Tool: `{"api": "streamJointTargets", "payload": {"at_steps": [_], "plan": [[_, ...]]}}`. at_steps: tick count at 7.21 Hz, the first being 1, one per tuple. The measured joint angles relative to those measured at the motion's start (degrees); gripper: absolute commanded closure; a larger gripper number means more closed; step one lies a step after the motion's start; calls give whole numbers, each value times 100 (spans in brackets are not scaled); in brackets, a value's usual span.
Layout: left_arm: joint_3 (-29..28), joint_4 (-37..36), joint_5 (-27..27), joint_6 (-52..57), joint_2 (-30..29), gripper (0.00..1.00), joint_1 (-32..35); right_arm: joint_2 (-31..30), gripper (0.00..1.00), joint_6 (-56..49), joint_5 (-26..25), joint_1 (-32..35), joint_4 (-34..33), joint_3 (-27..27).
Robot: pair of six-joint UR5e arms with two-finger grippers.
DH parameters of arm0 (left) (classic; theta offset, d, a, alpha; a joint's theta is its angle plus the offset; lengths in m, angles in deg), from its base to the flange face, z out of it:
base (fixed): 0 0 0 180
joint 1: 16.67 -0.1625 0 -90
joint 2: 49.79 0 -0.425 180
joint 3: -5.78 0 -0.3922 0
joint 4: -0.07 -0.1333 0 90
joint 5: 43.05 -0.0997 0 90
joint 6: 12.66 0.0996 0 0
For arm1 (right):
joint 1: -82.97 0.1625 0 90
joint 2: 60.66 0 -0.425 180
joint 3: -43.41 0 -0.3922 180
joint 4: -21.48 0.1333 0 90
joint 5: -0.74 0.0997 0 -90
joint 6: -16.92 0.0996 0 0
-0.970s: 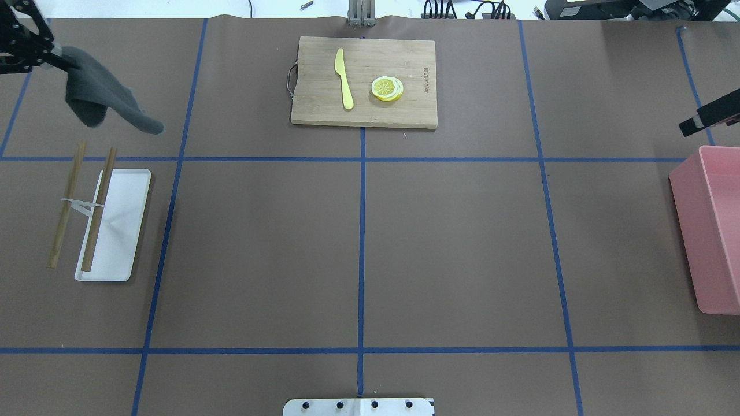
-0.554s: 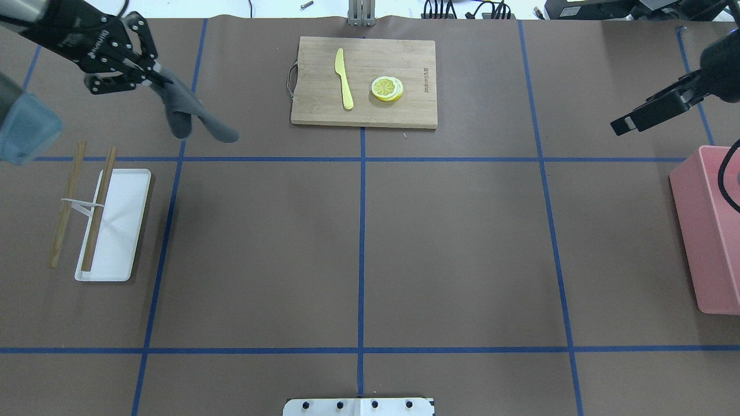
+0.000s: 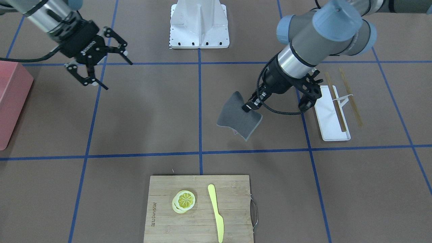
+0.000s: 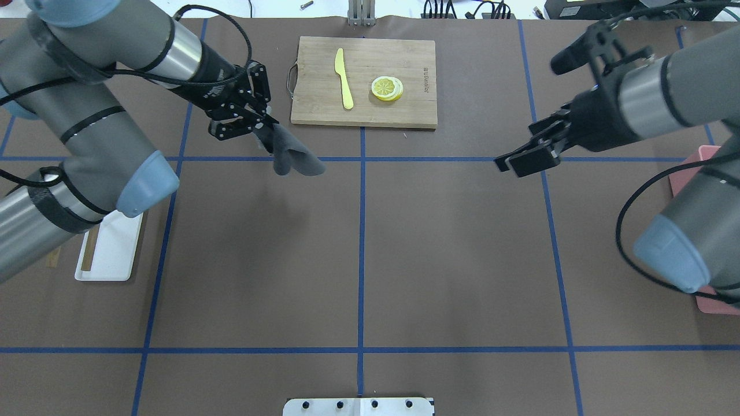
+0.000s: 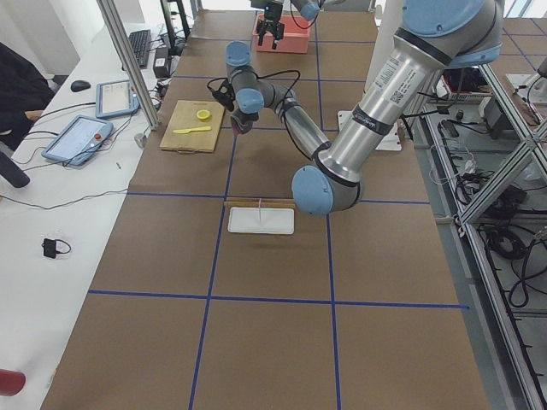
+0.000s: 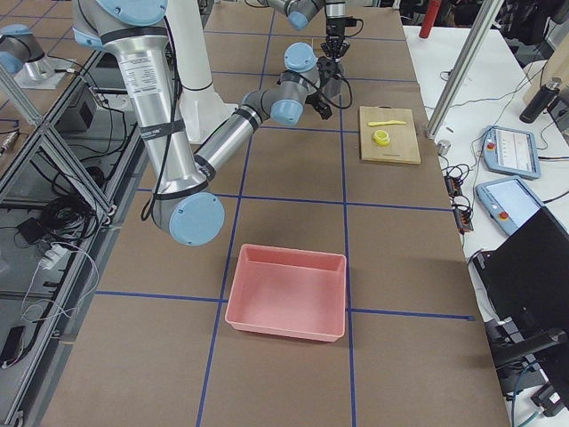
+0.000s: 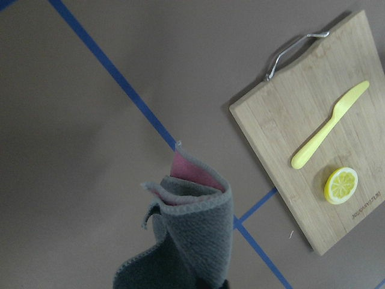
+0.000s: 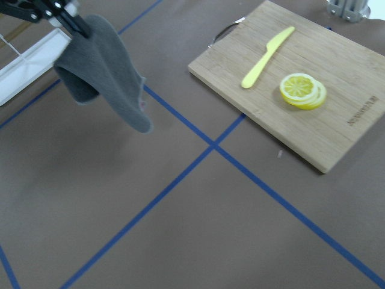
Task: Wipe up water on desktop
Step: 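Grasp the cloth's hanging end with the right gripper while the left gripper holds it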
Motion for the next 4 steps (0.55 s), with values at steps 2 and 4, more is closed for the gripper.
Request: {"api": "streamJointTargets", "payload": {"at_steps": [2, 4], "plan": [[-53, -213, -11, -358, -410, 100, -350, 138, 0, 303, -907, -896, 419, 14], [-80, -256, -3, -666, -691, 100, -731, 188, 0, 355, -1202, -1229, 528, 32]]}}
